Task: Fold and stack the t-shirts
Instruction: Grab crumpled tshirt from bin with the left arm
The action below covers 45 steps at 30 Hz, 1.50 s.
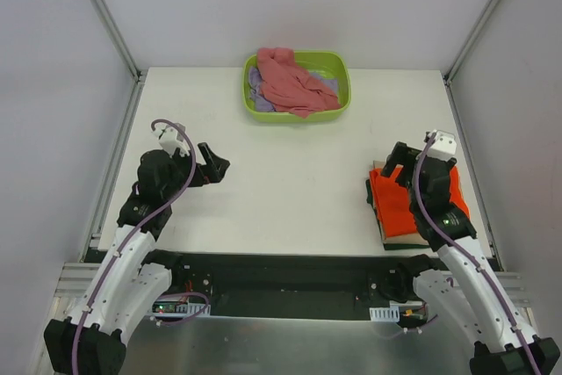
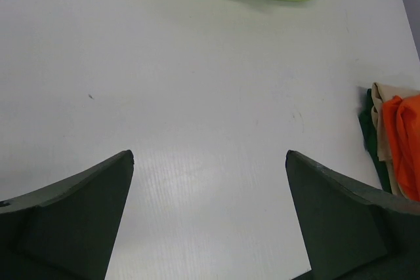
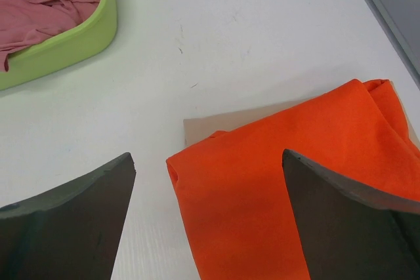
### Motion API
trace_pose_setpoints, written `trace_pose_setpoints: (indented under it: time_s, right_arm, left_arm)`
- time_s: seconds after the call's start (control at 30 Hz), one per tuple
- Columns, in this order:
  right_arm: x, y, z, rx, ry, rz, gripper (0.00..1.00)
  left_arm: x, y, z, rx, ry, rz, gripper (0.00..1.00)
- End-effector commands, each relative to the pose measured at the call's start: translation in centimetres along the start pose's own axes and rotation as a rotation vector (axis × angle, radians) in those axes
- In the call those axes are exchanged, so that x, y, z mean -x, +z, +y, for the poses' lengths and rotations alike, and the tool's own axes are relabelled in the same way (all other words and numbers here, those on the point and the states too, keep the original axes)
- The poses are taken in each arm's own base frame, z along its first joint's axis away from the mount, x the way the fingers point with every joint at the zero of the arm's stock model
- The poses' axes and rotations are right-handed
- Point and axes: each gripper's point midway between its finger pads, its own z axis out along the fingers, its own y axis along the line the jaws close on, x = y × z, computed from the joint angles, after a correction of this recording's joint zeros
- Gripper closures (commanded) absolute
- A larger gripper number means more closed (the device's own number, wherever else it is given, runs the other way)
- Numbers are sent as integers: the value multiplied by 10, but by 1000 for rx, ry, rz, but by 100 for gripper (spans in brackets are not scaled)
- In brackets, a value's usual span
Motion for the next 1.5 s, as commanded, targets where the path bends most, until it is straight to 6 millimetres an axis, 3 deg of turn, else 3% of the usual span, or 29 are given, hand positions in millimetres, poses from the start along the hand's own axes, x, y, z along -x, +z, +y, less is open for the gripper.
trace_pose_setpoints:
  time_s: [0.0, 0.13, 0.3, 0.5, 0.7, 0.97, 1.1, 1.27, 1.47]
  right_arm:
    - [16, -6, 6, 52, 32, -70, 4]
    - [15, -11, 10, 88, 33, -77, 4]
    - [11, -11, -2, 33, 26, -79, 4]
    - [0, -7, -3, 16, -2, -21, 4]
    - [-11, -4, 2, 34, -22, 38, 4]
    - [-29, -3, -2, 15, 23, 66, 4]
    - [-29, -5, -10, -3, 42, 24, 4]
    - [-26, -7, -15, -16, 44, -17, 4]
    - [-28, -4, -17, -36, 39, -11, 4]
  left_arm:
    - [5, 4, -10, -55, 7, -9, 1]
    - [5, 5, -10, -53, -7, -6, 1]
    - [15, 9, -15, -56, -29, -14, 1]
    - [45, 35, -36, -101, -61, -44, 1]
    - [75, 113, -58, -72, 4, 20, 1]
    - [112, 258, -82, -101, 92, 72, 1]
    - [139, 325, -78, -35, 105, 44, 1]
    - [127, 381, -61, 16, 85, 41, 1]
    - [93, 408, -35, 94, 71, 65, 2]
